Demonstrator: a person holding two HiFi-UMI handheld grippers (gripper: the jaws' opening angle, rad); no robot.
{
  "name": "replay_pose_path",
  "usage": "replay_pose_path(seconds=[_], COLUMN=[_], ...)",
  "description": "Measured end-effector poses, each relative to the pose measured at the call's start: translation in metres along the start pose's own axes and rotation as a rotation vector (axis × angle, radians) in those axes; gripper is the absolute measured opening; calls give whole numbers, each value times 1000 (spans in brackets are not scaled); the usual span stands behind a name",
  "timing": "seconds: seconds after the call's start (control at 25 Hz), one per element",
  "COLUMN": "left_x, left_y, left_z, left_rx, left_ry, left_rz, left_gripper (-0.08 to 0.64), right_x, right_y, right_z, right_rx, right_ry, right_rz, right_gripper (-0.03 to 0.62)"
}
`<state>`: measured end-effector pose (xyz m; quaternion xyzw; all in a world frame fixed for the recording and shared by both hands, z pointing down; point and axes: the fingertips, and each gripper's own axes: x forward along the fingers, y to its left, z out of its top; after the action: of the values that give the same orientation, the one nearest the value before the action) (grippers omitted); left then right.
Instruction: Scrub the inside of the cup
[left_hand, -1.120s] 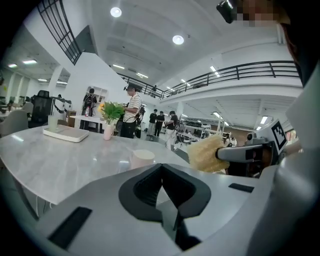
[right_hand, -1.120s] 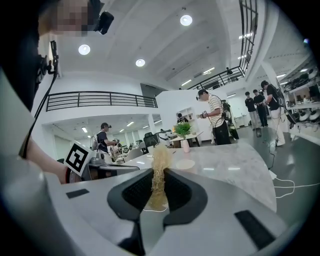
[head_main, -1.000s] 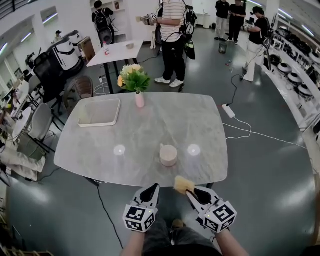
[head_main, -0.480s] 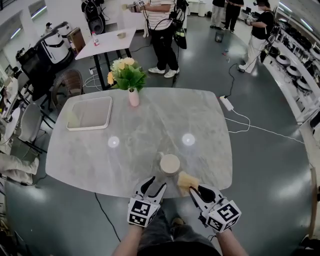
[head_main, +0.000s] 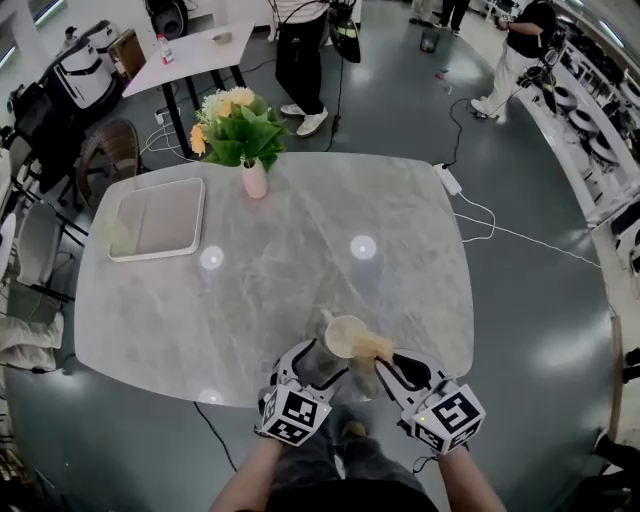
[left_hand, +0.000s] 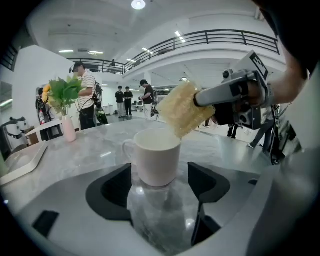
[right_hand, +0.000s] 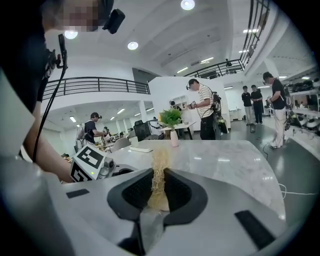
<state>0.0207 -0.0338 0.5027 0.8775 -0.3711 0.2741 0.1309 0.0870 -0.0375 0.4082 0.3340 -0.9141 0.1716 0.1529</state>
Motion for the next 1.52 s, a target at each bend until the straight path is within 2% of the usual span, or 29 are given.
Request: replay_pose_path(seconds=[0.12, 0.32, 0.52, 0.68, 0.88, 1.0, 1.12, 1.28, 1.36, 1.4, 1.52], left_x=[8, 3, 0, 16, 34, 41, 45, 54, 56, 57, 59], left_y=[2, 8, 43, 69, 76, 72, 65, 70, 70, 69, 66], left_z=[-1, 0, -14, 3, 5, 0, 4, -2, -1, 3, 12], left_rx=[26, 89, 188, 249, 286, 375, 456, 656, 724, 747, 822], left_ry=[7, 6, 76, 67, 77, 113, 109, 147, 148, 137, 106], left_rz=[-38, -109, -157, -197, -361, -455, -534, -550, -570, -580, -598], left_gripper=[355, 359, 357, 357, 357, 356, 354, 347, 347, 332, 200], right_x=[16, 38, 57, 64, 71, 77, 82, 89, 92, 93, 95], right_y=[1, 0, 0, -1, -1, -2, -3, -3, -3, -4, -4], right_z=[5, -1, -8, -12, -19, -24, -31, -42, -47, -50, -54], right_rx=[-66, -210, -317, -352, -347, -373, -402, -450, -476, -485, -484], right_ry=[70, 281, 457, 555, 633, 686, 741, 811, 841, 853, 863], right_rz=[11, 24, 70, 82, 99, 114, 123, 129, 132, 134, 149], right_gripper=[60, 60, 61, 61, 60, 60, 61, 60, 61, 60, 60])
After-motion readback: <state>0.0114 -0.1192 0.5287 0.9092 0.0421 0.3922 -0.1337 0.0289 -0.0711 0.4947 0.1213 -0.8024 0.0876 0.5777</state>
